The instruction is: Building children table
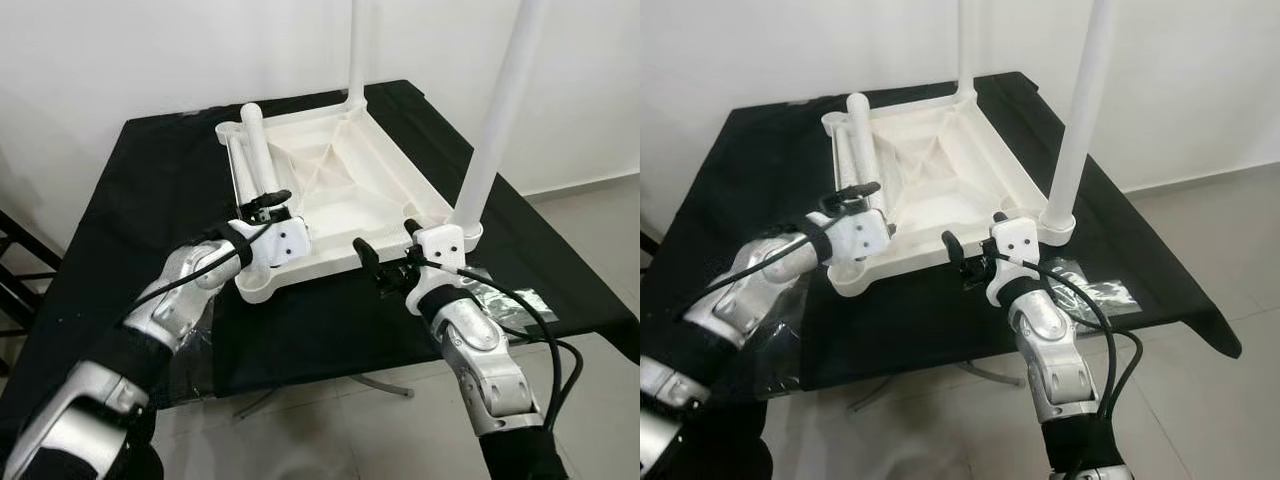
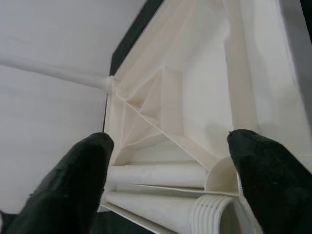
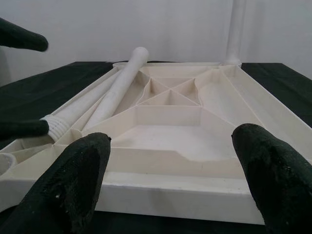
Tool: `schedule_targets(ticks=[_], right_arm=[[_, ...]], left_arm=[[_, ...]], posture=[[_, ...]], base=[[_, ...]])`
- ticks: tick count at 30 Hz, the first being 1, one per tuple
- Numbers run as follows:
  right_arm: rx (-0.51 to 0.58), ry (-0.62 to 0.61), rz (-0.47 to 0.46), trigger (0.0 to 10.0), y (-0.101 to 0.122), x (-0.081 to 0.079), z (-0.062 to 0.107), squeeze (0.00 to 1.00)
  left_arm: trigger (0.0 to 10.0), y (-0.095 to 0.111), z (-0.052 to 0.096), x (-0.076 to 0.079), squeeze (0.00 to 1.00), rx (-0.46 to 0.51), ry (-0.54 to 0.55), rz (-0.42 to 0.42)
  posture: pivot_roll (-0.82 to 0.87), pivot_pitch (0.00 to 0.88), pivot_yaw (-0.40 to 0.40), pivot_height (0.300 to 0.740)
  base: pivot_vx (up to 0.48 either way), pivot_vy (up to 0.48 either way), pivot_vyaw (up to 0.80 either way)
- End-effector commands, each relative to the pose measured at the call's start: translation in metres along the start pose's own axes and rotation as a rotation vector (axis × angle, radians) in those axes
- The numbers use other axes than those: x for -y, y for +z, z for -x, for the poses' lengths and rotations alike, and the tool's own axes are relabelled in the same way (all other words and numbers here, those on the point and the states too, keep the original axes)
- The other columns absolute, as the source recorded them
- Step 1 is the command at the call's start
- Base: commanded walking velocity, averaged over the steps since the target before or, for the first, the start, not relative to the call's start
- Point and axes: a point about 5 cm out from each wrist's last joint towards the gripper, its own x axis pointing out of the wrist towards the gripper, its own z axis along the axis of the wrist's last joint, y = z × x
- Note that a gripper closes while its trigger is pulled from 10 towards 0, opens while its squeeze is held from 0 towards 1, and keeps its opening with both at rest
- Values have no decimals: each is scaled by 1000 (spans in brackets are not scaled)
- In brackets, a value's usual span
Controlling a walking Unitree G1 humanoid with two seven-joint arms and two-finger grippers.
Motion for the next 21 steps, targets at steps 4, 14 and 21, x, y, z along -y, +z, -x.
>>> schedule_targets(ticks=[4, 14, 21], right_arm=[[3, 8, 3, 10000, -2, -4, 1, 0], [4, 11, -2, 10000, -2, -6, 1, 0], [3, 12, -3, 10000, -3, -7, 1, 0]], left_arm=[[10000, -21, 1, 5, 1000, -58, -114, -120], [10000, -48, 5, 2, 0, -163, -187, -223], [10000, -52, -1, -7, 0, -199, -138, -232]], posture=[[-40, 64, 57, 740], [-40, 65, 59, 740], [-41, 69, 63, 740]], base=[[0, 0, 0], [0, 0, 0], [0, 0, 0]])
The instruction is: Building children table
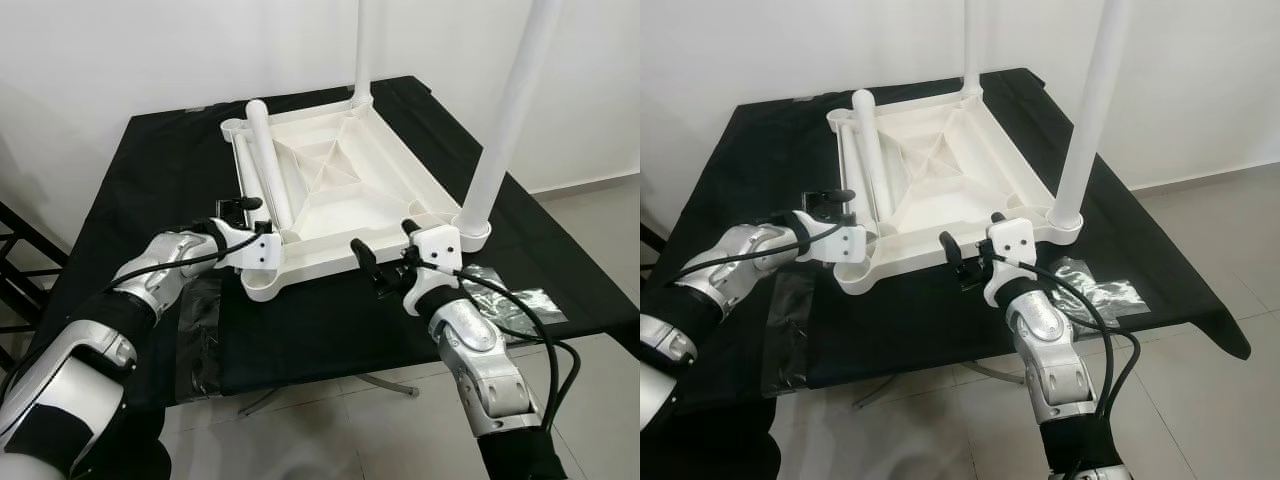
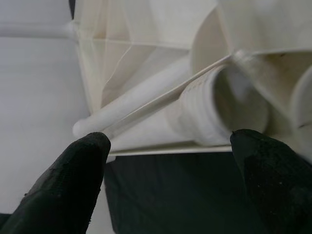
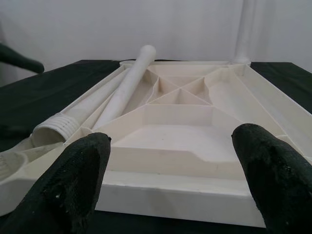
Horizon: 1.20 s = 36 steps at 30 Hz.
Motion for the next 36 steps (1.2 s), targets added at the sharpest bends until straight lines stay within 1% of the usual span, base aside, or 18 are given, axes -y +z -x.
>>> schedule_targets(ticks=[1, 3, 4, 7, 10, 14, 16, 21, 24, 25, 28, 36], right_arm=[[5, 8, 2, 10000, -1, -4, 1, 0], [5, 8, 3, 10000, -1, -4, 1, 0], [5, 6, 1, 10000, -1, -3, 1, 0], [6, 5, 0, 10000, 0, -3, 1, 0], [6, 0, -1, 10000, 0, -3, 1, 0], [7, 0, -3, 10000, 0, -3, 1, 0], [8, -4, -4, 10000, 0, -3, 1, 0], [6, -8, -5, 10000, -1, -2, 2, 0], [6, -8, -6, 10000, -1, -3, 2, 0], [5, -6, -7, 10000, -1, -3, 2, 0], [4, -5, -8, 10000, -1, -3, 3, 0], [4, -3, -10, 10000, -1, -3, 3, 0]], left_arm=[[10000, -2, -3, -2, 0, -19, 11, -8], [10000, -1, -4, -2, 0, -21, 13, -4], [10000, 1, -7, -4, 0, -21, 25, 25], [10000, 2, -9, -4, 0, -20, 31, 36], [10000, 11, -15, -1, 0, 9, -1, 33], [10000, 15, -17, 4, 0, 24, -50, 19], [10000, 13, -17, 5, 0, 23, -87, 7], [10000, 6, -13, 6, 0, 8, -137, -11], [10000, 4, -12, 4, 0, 3, -141, -14], [10000, 1, -10, -1, 0, 0, -139, -14], [10000, 1, -9, -4, 0, 0, -141, -15], [10000, 1, -8, -6, 0, 12, -176, -9]], posture=[[-42, 68, 65, 740], [-42, 68, 65, 740], [-44, 68, 65, 740], [-44, 68, 65, 740], [-50, 74, 70, 740], [-53, 76, 71, 740], [-52, 79, 75, 740], [-49, 81, 75, 740], [-49, 82, 74, 740], [-48, 83, 74, 740], [-45, 83, 73, 740], [-50, 83, 73, 740]], base=[[0, 0, 0], [0, 0, 0], [0, 0, 0], [0, 0, 0], [0, 0, 0], [0, 0, 0], [0, 0, 0], [0, 0, 0], [0, 0, 0], [0, 0, 0], [0, 0, 0], [0, 0, 0]])
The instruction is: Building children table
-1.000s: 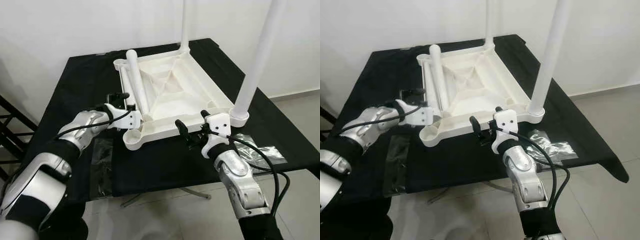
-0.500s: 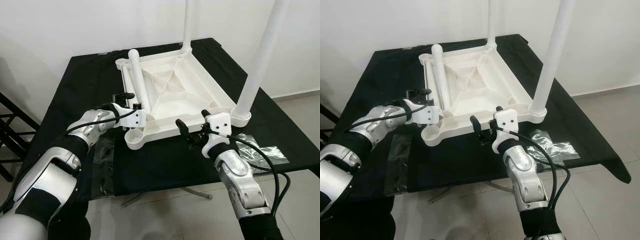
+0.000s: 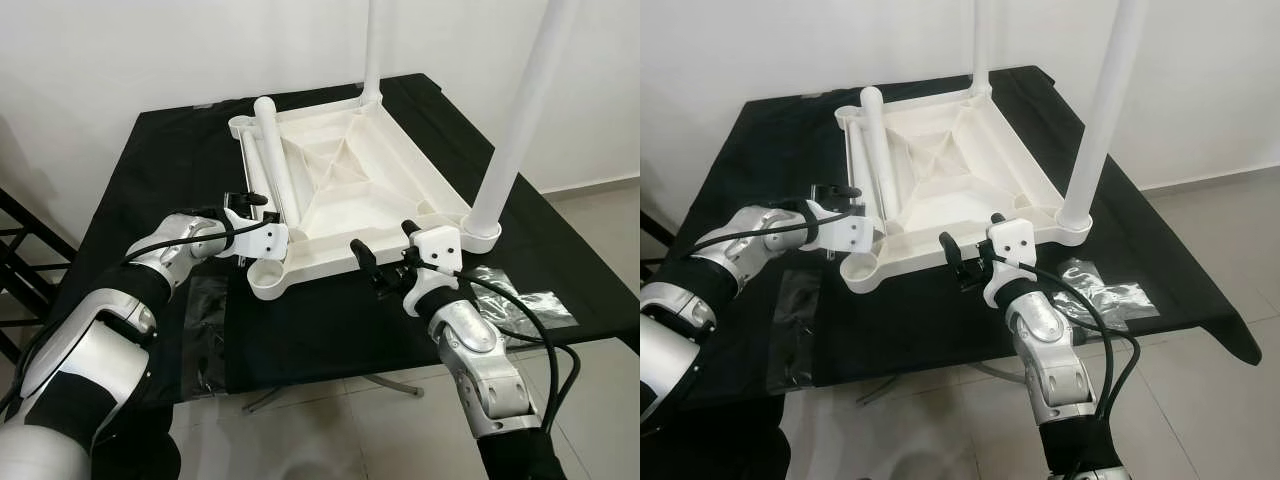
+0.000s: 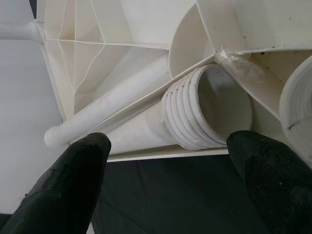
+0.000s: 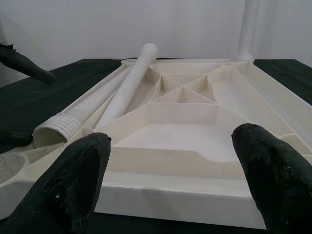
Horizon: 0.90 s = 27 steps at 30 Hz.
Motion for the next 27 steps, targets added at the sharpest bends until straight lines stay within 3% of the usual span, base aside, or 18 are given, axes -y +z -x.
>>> schedule_targets(ticks=[1, 17, 27], right_arm=[[4, 7, -5, 10000, -1, -3, 2, 0], [0, 9, -7, 10000, -1, -4, 3, 0], [2, 7, -10, 10000, -1, -5, 3, 0]], left_arm=[[10000, -4, 3, -1, 0, -7, -13, 0], [10000, 15, -11, 0, 0, 29, 53, 76], [10000, 10, -14, -3, 0, -69, 100, -5]], posture=[[-50, 83, 73, 740], [-49, 86, 72, 740], [-52, 91, 78, 740]], base=[[0, 0, 0], [0, 0, 0], [0, 0, 0]])
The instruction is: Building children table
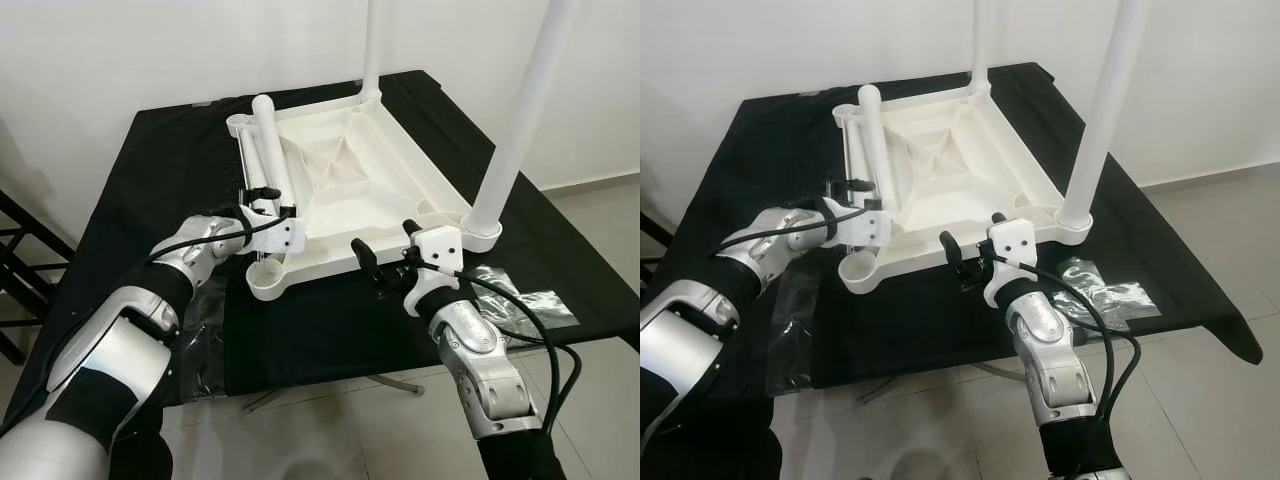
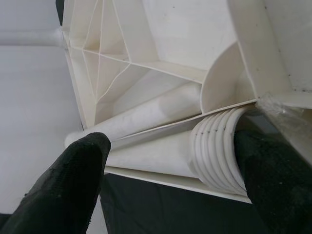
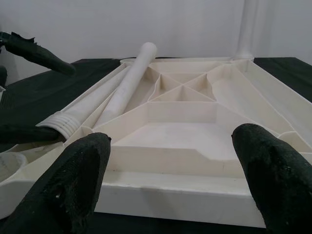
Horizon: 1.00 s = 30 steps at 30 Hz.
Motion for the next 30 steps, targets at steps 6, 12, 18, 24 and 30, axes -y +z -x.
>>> schedule_targets(ticks=[6, 12, 18, 24, 30], right_arm=[[0, 0, -14, 10000, -1, -4, 3, 0], [0, -1, -16, 10000, -1, -4, 3, 0], [-3, -2, -17, 10000, -1, -4, 3, 0], [-4, 2, -16, 10000, -1, -5, 4, 0], [-3, -4, -17, 10000, 0, -4, 4, 0]], left_arm=[[10000, -18, 2, 4, 0, -123, -20, -87], [10000, -18, 1, 7, 0, -145, -21, -110], [10000, -14, -4, 6, 0, -180, 31, -50], [10000, -5, -11, 8, 0, -221, 96, 89], [0, -4, -13, 8, 0, -264, 145, 150]], posture=[[-52, 95, 82, 740], [-52, 96, 81, 740], [-59, 98, 78, 740], [-79, 100, 81, 740], [-86, 100, 85, 740]], base=[[0, 0, 0], [0, 0, 0], [0, 0, 0], [0, 0, 0], [0, 0, 0]])
